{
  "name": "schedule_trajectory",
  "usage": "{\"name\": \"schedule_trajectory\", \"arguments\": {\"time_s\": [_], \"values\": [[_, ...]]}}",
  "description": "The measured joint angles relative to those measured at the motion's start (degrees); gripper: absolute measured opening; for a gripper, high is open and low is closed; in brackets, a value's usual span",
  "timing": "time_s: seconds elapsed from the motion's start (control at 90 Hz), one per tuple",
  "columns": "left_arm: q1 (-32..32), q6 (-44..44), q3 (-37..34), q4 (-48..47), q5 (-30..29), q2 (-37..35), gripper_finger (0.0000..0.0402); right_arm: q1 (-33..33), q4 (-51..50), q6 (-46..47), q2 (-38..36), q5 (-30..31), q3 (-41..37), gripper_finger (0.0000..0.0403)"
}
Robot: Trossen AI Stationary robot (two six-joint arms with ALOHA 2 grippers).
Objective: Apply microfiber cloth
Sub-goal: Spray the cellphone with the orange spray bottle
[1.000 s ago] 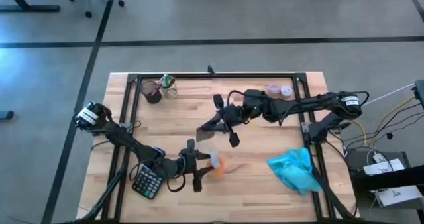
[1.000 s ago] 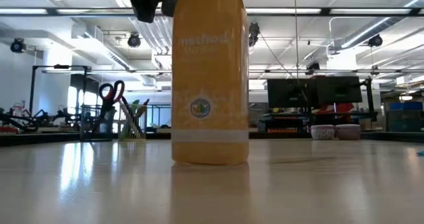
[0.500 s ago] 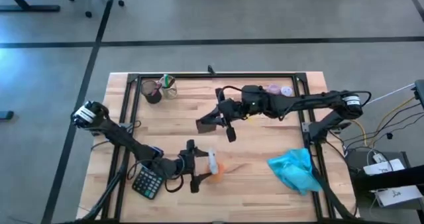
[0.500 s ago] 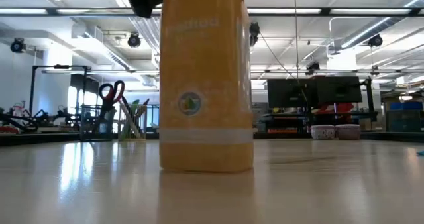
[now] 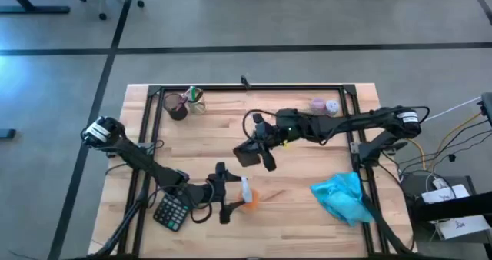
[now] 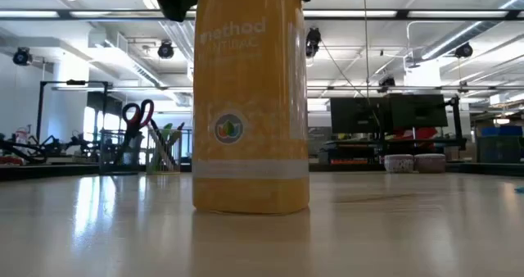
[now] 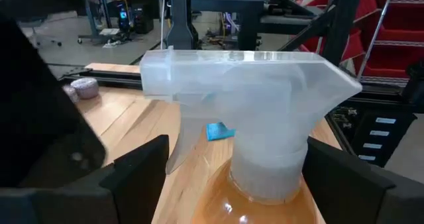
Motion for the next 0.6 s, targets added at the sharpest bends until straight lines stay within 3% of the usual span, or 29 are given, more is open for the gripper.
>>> {"name": "schedule_trajectory", "arguments": {"time_s": [0.311, 0.389, 0.544, 0.6], "values": [[0.0, -1.4, 0.0, -0.1, 1.5, 0.0, 0.0297, 0.1, 1.3, -6.2, -1.8, -0.6, 4.6, 0.0007], [0.0, -2.3, 0.0, 0.0, 1.9, 0.0, 0.0259, 0.0, 0.4, -7.0, -1.8, -0.6, 5.1, 0.0007], [0.0, -2.6, 0.0, 0.1, 3.0, 0.0, 0.0146, -0.3, -1.1, -9.1, -1.9, -0.6, 6.9, 0.0007], [0.0, -2.3, 0.0, 0.1, 3.6, -0.1, 0.0129, -0.3, -1.7, -10.0, -1.9, -0.6, 7.8, 0.0007]]}}
